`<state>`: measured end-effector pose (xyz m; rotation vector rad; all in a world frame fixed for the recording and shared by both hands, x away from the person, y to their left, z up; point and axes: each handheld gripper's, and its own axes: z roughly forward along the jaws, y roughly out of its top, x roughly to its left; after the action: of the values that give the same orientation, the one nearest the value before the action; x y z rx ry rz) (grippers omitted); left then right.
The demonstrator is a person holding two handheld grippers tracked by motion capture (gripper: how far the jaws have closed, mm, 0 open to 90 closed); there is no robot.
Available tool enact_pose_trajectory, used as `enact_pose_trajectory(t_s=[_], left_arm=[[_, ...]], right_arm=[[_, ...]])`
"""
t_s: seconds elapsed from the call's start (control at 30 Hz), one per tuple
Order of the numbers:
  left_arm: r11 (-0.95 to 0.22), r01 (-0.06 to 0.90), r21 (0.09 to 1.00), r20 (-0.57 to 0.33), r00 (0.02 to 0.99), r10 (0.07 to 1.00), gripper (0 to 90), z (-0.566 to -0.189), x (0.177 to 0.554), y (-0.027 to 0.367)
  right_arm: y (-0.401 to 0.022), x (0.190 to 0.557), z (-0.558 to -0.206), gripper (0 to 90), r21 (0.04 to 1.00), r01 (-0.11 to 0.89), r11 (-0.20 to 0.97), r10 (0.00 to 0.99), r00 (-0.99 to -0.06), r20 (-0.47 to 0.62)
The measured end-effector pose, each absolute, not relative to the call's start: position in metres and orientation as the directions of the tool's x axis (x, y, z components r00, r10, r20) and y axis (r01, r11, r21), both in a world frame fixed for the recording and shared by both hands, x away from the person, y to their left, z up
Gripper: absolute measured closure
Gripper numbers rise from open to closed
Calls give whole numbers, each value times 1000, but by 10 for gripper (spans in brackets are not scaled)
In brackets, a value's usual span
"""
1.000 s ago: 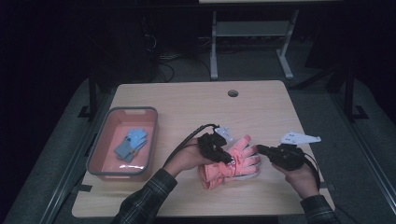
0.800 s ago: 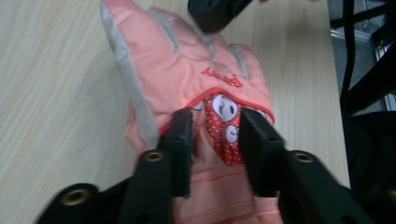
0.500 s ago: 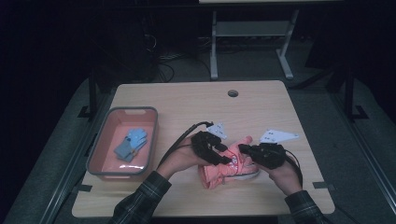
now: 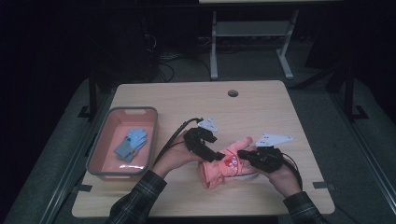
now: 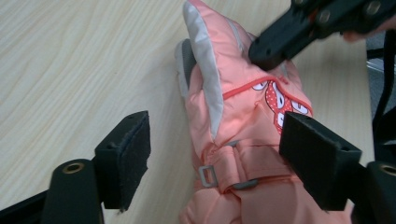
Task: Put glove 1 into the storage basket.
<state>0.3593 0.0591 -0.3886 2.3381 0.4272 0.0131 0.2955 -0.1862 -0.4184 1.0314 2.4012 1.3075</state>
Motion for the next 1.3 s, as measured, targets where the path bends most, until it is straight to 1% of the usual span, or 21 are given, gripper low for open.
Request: enact_pose_trajectory(t_s=[0.13, 0.3, 0.47, 0.53, 0.57, 0.7, 0.83, 0.93, 1.1, 1.13, 1.3], left_arm=[[-673, 327, 663, -152, 939, 308, 183, -397, 365, 54], [-692, 384, 612, -254, 923, 288, 128, -415, 375, 43], [-724, 423, 545, -343, 900, 268, 128, -435, 381, 35], [-726, 430, 536, -361, 895, 263, 128, -438, 382, 34], [-725, 445, 526, -387, 884, 262, 128, -444, 383, 32], [-737, 458, 497, -444, 864, 237, 127, -457, 382, 27], [-753, 431, 497, -421, 879, 225, 134, -455, 378, 23], [-762, 422, 492, -406, 885, 227, 178, -454, 374, 21], [-761, 429, 486, -413, 880, 233, 252, -454, 372, 21], [-767, 431, 476, -411, 880, 239, 285, -453, 370, 21], [-766, 437, 472, -399, 880, 256, 394, -452, 369, 21]], right_arm=[[-183, 299, -429, 900, 780, 491, 389, 663, -737, 133], [-182, 298, -435, 900, 766, 492, 413, 657, -743, 123], [-179, 297, -438, 900, 754, 502, 424, 662, -740, 120], [-178, 297, -439, 900, 752, 501, 428, 661, -741, 117], [-176, 297, -440, 900, 745, 504, 437, 662, -741, 113], [-174, 296, -442, 900, 729, 508, 458, 660, -744, 104], [-173, 294, -444, 900, 725, 506, 468, 660, -746, 94], [-172, 294, -445, 900, 722, 508, 470, 657, -748, 98], [-171, 294, -445, 900, 723, 501, 475, 655, -750, 89], [-171, 293, -446, 900, 724, 500, 476, 654, -751, 88], [-171, 294, -447, 900, 731, 495, 469, 652, -752, 91]])
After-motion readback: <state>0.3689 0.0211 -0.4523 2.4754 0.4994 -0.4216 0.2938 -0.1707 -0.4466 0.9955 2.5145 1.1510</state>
